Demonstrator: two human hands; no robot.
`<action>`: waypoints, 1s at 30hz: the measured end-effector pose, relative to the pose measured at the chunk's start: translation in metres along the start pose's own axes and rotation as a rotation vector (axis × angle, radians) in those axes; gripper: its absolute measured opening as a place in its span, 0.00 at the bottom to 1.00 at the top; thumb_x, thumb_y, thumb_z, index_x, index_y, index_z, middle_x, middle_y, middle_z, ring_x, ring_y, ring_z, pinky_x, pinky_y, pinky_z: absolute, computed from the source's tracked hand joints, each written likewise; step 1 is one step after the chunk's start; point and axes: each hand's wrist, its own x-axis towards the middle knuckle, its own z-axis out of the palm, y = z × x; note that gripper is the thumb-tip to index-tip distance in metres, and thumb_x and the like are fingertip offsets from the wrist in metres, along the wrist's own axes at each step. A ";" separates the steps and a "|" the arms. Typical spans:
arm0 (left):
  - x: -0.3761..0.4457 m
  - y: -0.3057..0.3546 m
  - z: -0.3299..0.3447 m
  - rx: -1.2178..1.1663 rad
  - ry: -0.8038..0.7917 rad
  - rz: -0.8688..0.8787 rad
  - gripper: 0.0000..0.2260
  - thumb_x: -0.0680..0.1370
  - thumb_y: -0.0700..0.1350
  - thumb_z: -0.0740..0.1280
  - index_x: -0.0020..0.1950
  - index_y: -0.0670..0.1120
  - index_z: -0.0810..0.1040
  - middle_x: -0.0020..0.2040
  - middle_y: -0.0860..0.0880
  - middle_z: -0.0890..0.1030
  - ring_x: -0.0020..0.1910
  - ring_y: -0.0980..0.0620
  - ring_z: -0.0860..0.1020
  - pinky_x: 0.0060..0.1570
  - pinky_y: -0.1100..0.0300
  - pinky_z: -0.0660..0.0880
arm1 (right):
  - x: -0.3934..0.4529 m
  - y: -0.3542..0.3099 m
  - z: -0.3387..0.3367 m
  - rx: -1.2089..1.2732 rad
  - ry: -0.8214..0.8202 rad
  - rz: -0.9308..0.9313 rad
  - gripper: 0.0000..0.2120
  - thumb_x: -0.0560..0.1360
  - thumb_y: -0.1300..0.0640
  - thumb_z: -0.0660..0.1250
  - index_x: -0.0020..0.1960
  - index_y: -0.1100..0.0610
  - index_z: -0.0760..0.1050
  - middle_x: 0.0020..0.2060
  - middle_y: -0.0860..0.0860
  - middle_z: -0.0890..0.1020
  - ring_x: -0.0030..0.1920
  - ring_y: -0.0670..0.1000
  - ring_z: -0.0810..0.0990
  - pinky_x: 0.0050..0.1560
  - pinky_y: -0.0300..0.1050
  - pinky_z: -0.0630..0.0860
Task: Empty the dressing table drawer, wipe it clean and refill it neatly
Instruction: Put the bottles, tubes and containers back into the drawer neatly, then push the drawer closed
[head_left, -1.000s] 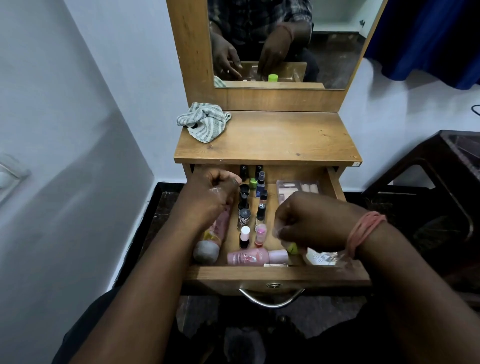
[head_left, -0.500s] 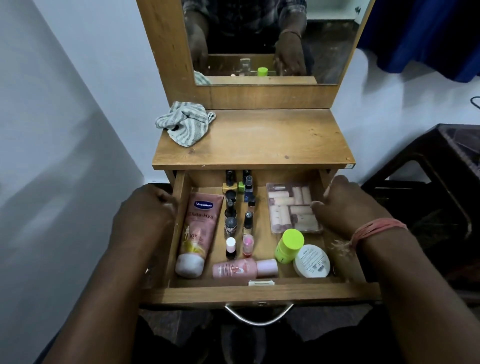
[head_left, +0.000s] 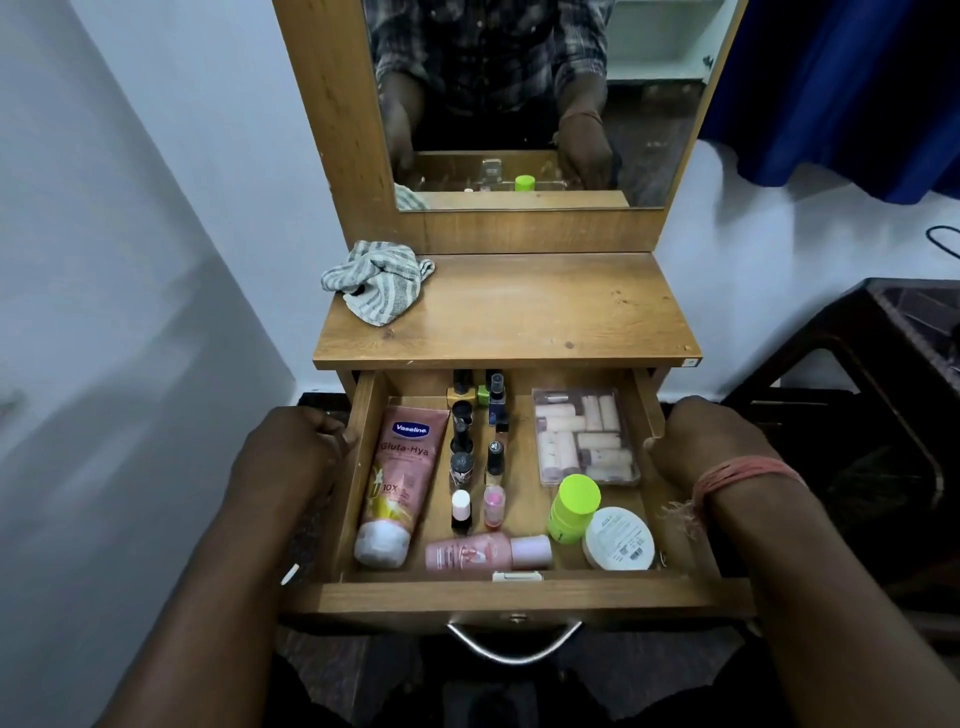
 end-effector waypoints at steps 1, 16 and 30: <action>0.000 0.002 0.001 -0.012 0.018 0.005 0.04 0.79 0.48 0.73 0.47 0.50 0.87 0.47 0.45 0.85 0.45 0.43 0.82 0.55 0.48 0.79 | 0.002 0.001 0.001 0.038 0.029 -0.001 0.08 0.78 0.53 0.68 0.49 0.57 0.76 0.54 0.58 0.82 0.53 0.59 0.79 0.46 0.43 0.69; -0.011 -0.001 -0.009 0.085 -0.126 -0.013 0.09 0.81 0.43 0.71 0.58 0.41 0.86 0.53 0.40 0.85 0.51 0.41 0.83 0.63 0.44 0.79 | 0.001 0.017 0.004 0.091 -0.107 0.013 0.07 0.77 0.54 0.71 0.49 0.57 0.80 0.43 0.54 0.82 0.43 0.53 0.80 0.37 0.43 0.70; -0.001 -0.004 -0.028 -0.071 -0.198 0.010 0.08 0.76 0.37 0.76 0.40 0.49 0.86 0.50 0.40 0.86 0.46 0.42 0.83 0.54 0.47 0.81 | -0.001 0.029 -0.009 0.269 -0.117 -0.106 0.24 0.73 0.37 0.71 0.32 0.57 0.78 0.27 0.50 0.80 0.32 0.51 0.79 0.34 0.42 0.70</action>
